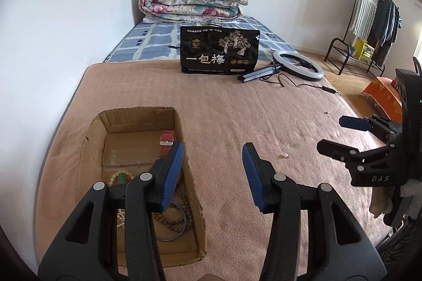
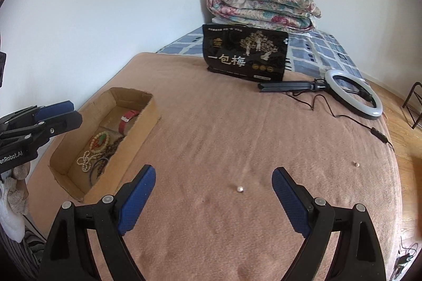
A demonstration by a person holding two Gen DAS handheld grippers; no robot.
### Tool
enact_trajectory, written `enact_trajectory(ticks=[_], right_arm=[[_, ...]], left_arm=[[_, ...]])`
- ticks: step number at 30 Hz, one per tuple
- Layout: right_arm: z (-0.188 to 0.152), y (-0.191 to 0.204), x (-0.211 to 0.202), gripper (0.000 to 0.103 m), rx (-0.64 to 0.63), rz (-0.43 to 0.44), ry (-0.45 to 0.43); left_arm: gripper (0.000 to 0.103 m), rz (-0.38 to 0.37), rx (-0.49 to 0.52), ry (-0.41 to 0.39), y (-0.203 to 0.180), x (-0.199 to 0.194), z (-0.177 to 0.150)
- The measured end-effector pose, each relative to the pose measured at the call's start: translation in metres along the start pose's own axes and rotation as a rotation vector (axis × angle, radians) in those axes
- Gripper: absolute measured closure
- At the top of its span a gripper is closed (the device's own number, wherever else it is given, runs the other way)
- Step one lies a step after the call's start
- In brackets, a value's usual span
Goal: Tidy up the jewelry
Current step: 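Move the open left tool to the small white pearl bead on the blanket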
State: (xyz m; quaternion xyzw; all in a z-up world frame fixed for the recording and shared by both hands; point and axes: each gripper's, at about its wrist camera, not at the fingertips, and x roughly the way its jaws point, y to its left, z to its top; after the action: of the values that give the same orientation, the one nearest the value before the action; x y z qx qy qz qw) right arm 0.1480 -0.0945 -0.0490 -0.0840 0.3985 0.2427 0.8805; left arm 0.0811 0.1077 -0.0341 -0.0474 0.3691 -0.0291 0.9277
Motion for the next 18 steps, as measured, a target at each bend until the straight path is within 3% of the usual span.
enact_trajectory(ticks=[12,18], right_arm=[[-0.01,-0.102,-0.013,0.013,0.117,-0.103,-0.002],[-0.019,-0.151,-0.008,0.019,0.155,-0.152,0.02]], left_arm=[[0.055,-0.107,0.076,0.063,-0.07,0.04,0.001],[0.055,-0.157,0.095,0.116,-0.099,0.072,-0.005]])
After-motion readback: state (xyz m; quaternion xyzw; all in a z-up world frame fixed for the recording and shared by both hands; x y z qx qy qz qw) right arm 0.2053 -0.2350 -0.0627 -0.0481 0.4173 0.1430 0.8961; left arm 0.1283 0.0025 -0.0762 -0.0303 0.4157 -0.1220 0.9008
